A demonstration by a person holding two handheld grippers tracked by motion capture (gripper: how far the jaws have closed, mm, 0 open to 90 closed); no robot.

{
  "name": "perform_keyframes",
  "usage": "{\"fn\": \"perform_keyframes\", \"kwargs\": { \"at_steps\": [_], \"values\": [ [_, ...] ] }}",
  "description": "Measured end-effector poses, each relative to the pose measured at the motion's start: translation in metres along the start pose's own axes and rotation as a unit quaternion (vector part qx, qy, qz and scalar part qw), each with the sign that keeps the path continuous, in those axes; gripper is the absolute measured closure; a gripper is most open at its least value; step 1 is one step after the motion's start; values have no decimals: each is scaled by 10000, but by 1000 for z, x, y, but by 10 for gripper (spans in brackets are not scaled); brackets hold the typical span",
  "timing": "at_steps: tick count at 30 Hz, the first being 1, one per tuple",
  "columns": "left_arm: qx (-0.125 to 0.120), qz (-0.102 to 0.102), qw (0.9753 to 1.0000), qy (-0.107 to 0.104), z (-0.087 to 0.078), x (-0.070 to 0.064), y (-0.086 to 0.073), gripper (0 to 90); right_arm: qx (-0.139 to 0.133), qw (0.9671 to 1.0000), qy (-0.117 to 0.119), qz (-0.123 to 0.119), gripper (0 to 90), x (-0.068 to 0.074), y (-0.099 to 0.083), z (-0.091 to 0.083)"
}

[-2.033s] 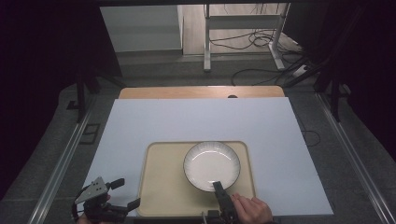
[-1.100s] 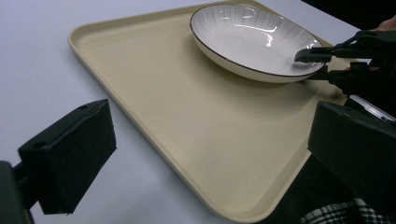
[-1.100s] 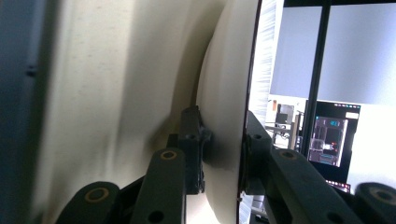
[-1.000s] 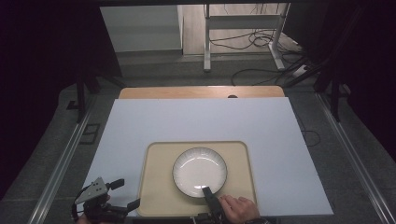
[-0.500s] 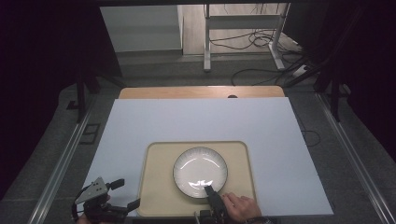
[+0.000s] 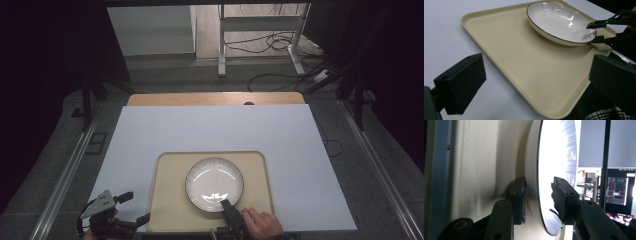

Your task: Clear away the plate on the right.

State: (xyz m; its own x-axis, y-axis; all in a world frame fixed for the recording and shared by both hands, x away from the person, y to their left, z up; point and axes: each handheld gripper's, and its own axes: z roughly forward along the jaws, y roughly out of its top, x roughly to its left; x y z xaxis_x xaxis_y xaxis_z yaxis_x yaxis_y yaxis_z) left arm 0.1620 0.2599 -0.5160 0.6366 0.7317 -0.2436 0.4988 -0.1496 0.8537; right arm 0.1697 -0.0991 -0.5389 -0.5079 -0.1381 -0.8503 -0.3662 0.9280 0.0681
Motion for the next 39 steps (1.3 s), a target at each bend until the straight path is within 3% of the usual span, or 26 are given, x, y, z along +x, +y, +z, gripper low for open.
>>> {"fn": "perform_keyframes", "kwargs": {
  "at_steps": [7,14,25,39],
  "values": [
    [11,-12,10000,-11,0,0,0,7,-38,9995,148,276,586,-7,-6,-4],
    [15,-23,10000,-14,0,1,0,7,-95,9990,243,374,565,-11,-8,-7],
    [17,-26,10000,-14,0,1,0,7,-146,9959,517,732,535,-18,-17,-7],
    [31,-35,10000,-8,1,1,0,7,-246,9872,820,1346,500,-29,-35,-11]
  ]
}}
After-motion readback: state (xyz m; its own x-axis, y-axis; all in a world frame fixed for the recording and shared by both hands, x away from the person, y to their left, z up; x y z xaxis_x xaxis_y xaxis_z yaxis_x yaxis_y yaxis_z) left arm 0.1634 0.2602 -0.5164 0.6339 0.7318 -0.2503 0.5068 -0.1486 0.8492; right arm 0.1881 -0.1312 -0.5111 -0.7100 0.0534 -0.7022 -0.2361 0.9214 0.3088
